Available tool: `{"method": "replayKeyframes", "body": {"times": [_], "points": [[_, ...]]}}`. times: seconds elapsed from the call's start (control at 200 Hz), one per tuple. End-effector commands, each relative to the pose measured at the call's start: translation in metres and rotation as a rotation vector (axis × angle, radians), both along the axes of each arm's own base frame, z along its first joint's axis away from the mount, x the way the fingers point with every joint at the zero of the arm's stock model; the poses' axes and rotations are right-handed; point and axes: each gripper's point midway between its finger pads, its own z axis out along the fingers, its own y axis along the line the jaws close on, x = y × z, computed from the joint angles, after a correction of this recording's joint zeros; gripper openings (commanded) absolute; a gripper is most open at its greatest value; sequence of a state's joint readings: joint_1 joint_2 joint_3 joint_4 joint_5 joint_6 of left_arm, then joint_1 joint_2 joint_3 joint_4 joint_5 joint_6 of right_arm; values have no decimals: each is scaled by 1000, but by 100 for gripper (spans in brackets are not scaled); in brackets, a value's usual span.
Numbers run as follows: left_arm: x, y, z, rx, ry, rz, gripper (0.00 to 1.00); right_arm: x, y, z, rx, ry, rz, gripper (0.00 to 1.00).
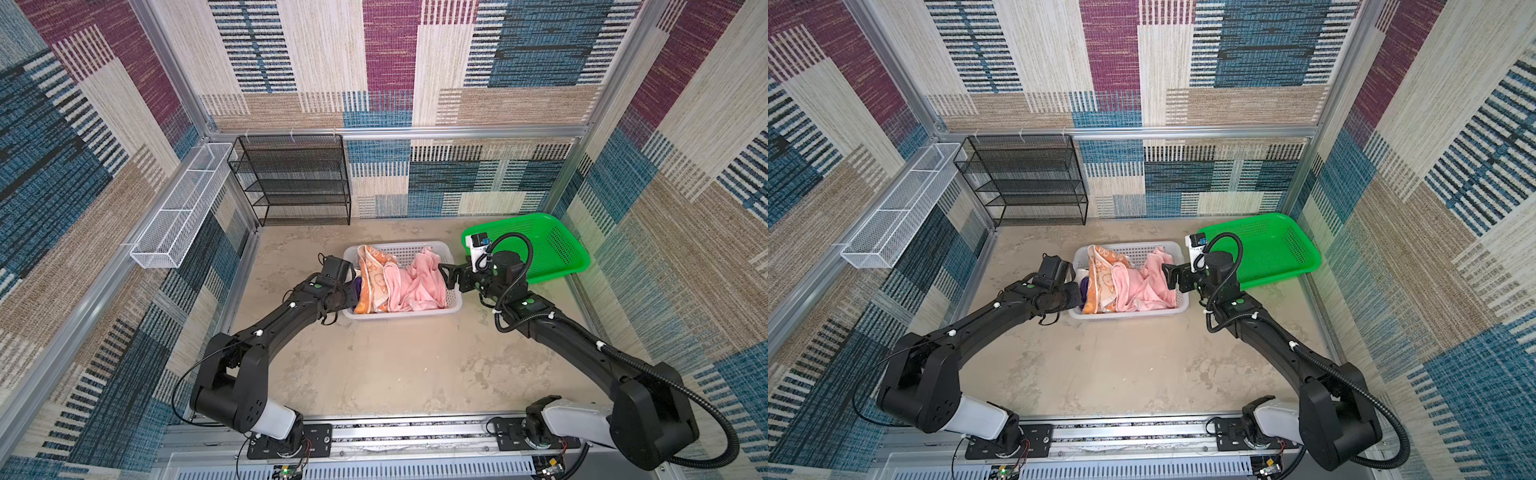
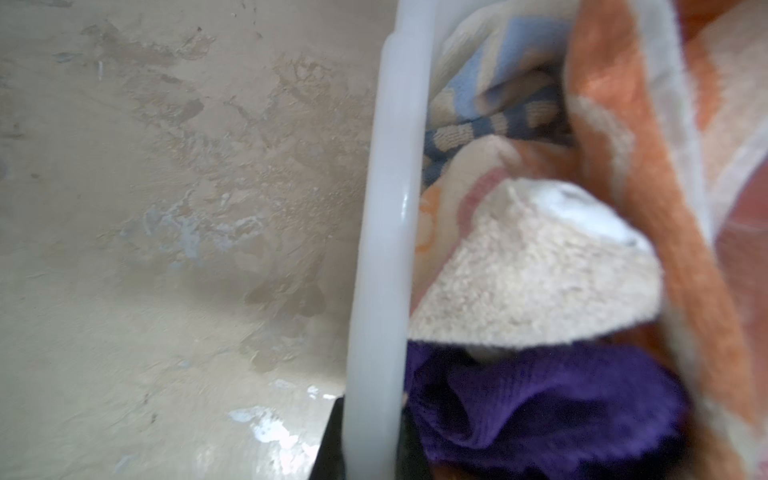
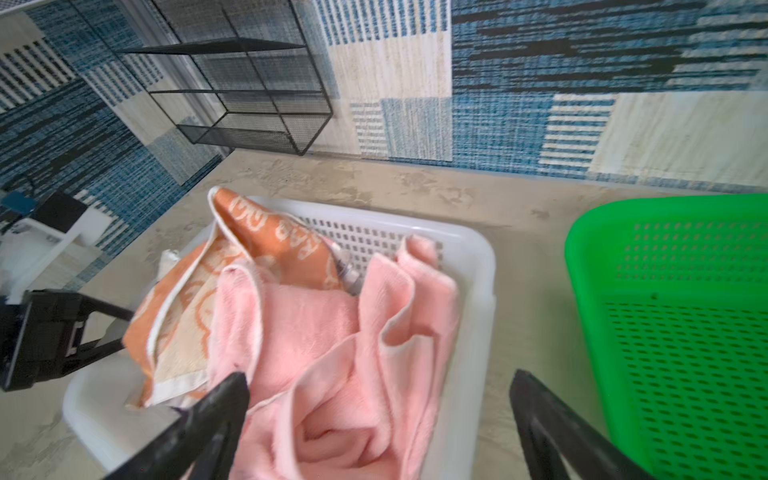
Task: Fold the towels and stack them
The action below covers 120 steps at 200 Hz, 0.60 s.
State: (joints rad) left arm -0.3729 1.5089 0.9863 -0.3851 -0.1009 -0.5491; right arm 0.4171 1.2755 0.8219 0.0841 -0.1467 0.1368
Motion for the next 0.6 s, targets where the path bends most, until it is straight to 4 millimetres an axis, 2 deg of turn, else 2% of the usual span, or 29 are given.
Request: {"method": "replayKeyframes", "body": {"times": [0.0,0.115,0.371,0.546,0.596], "points": [[-3,24,-5,117,21,52,0,-10,27,-9,-9,46,81,100],[2,29,0,147,11,53,0,-13,47,-26,-36,87,117,100],[10,49,8,231,3,61,0,8,73,-75,-108,222,79,98],[12,68,10,253,2,84,0,28,99,-106,-113,300,83,87],[13,73,11,253,1,94,0,34,104,-115,-129,321,70,80]]}}
